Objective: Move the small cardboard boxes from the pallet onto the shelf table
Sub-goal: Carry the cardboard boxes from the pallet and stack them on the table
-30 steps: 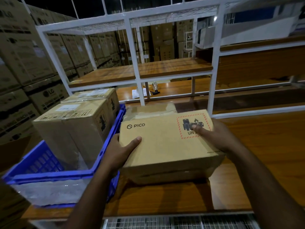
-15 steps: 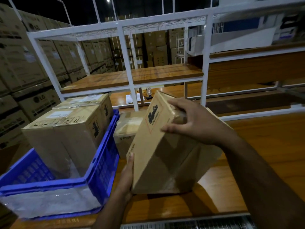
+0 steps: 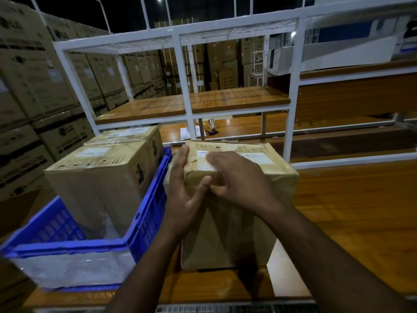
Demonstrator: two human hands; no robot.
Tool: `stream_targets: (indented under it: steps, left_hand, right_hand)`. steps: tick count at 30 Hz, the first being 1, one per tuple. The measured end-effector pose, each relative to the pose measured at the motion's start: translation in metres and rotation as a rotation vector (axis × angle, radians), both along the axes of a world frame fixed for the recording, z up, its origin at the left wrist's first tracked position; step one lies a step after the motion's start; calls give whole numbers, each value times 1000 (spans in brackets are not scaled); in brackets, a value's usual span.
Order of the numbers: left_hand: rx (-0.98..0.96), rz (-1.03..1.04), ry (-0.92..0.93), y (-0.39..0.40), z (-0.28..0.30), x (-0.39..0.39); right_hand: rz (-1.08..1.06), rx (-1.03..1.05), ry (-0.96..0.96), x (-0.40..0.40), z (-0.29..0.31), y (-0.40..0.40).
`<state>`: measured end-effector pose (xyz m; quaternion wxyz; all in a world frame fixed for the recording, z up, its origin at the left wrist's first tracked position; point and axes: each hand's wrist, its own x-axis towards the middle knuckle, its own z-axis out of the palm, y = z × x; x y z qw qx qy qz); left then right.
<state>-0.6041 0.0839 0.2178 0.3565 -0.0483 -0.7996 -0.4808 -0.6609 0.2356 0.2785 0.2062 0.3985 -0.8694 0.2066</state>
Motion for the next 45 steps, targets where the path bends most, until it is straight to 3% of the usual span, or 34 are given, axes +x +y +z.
stream_targets:
  steps: [3,12,16,25,36,40,43,45]
  left_hand:
    - [-186,72,92,-20,-1,-1]
    - [-394,142,126,-43,-10,-3]
    - [-271,122,149,-43,-16,-6]
    - [-293,172,200,-45,-21,-9]
    - [-173,154,85,-36,-26,0]
    - [35,160,-109,-24,-56,18]
    - [73,171,-244,-23,-100,30]
    - [106,155,-359,-22,-129,35]
  right_hand:
    - [-72,-13,-44,-8,-12,18]
    - [-146,-120,-96,-36,-37,59]
    - [-130,-152,-123,-41,-45,54]
    - [-104,-220,-72,-47,-52,53]
    - [-64,-355,-57,-45,-62,51]
    - [-42,-532,-256,-30,-97,63]
    - [-107,-644,-560,-26,-138,75]
    - [-112,-604,-757,-27,-169,84]
